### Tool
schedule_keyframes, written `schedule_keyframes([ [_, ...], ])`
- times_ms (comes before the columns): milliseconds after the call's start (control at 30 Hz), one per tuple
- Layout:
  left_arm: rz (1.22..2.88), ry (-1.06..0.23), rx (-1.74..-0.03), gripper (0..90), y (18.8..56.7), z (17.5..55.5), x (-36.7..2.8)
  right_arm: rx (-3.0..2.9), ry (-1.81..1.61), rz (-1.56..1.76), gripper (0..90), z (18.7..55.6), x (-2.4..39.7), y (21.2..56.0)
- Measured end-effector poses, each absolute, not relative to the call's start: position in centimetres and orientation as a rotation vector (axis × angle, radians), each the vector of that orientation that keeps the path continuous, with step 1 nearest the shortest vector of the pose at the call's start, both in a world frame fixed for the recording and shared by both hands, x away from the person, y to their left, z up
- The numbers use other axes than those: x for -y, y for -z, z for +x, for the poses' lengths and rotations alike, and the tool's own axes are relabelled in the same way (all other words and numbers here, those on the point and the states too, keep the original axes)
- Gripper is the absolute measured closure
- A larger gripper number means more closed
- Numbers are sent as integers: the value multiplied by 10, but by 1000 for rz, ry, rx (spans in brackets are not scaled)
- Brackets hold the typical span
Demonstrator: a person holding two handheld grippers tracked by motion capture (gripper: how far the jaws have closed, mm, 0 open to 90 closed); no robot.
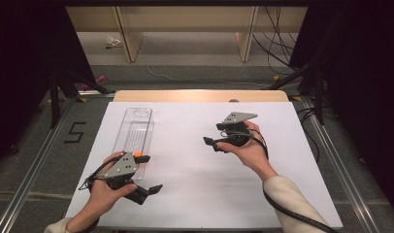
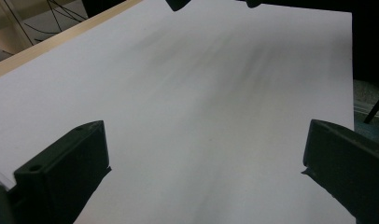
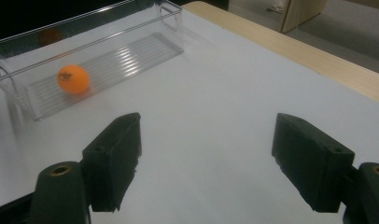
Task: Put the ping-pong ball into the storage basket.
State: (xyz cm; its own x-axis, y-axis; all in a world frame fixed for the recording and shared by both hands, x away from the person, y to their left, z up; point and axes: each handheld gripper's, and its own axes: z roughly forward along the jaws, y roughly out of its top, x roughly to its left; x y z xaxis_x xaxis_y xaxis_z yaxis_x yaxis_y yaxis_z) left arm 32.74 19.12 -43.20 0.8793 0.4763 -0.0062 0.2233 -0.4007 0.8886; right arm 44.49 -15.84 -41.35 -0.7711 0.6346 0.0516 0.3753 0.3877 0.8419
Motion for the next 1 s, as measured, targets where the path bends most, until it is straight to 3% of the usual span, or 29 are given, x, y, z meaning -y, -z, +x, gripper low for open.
schedule_keyframes([
  [1000,1992,-313,-523,0,431,329,-193,-2277,-1360,981,236,417,208,414],
])
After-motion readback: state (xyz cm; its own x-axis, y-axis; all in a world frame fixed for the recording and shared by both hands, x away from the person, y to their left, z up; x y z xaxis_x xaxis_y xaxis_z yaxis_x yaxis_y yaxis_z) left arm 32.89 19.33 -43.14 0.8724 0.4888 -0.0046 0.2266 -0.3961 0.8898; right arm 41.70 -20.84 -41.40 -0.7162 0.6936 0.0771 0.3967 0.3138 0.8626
